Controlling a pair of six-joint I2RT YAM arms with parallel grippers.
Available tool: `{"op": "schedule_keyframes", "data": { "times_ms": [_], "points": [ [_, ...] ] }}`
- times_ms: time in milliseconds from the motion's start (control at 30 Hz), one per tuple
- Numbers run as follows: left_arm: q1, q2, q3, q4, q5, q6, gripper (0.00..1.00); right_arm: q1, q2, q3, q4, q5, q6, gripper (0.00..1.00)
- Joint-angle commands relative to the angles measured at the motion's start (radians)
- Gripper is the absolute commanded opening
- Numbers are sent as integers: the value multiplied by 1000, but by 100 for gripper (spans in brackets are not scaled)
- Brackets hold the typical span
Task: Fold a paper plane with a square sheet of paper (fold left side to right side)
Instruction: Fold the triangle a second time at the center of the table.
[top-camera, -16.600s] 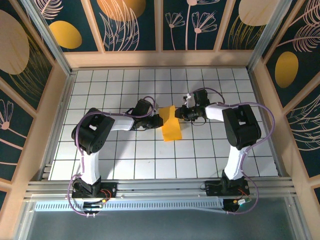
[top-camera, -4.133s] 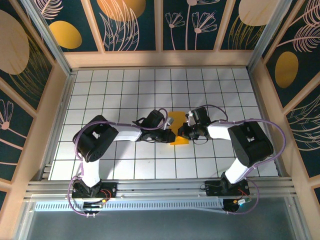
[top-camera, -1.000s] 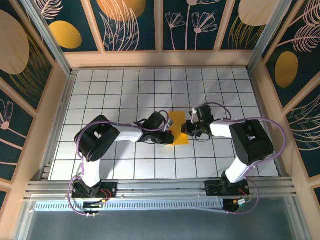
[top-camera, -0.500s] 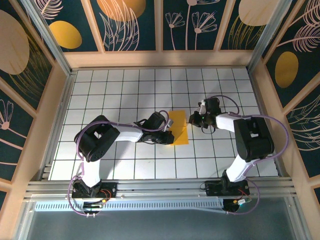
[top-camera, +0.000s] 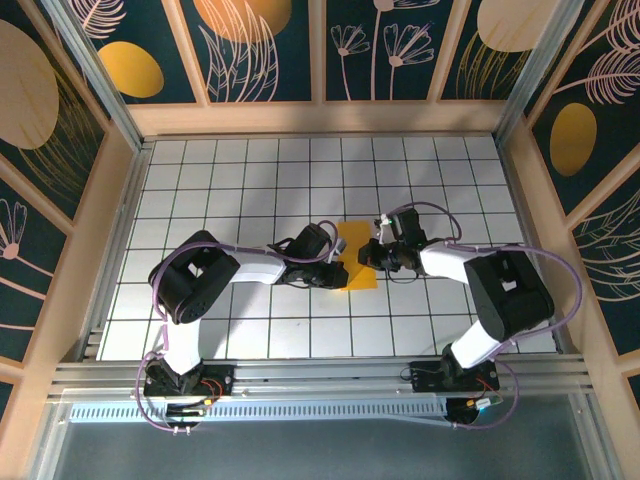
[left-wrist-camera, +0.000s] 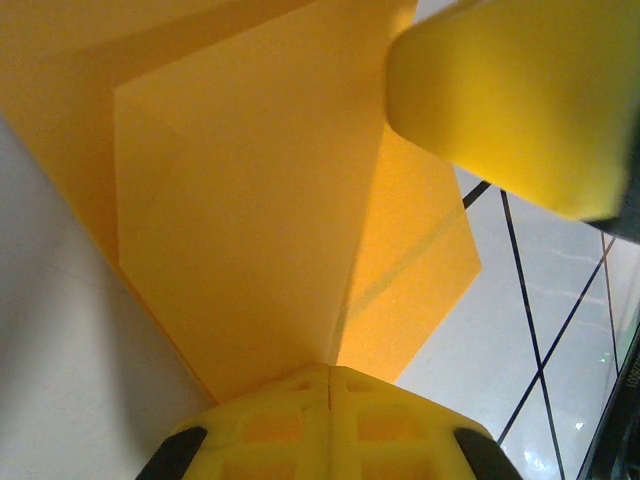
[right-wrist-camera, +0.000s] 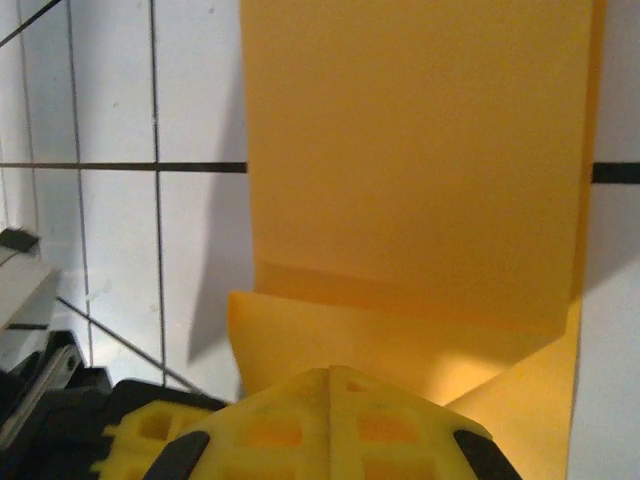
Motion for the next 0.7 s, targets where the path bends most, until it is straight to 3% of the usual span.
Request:
{"op": "schedule_keyframes", "data": {
  "times_ms": [0, 267, 667],
  "points": [
    [0, 13, 3, -40, -43, -10, 2, 1, 58, 28, 13, 9, 13, 0],
    [10, -3, 65, -3, 2, -55, 2, -3, 116, 39, -72, 56, -15, 0],
    [9, 73, 159, -44, 26, -22, 2, -4, 135, 15, -63, 43, -9, 0]
  ]
}}
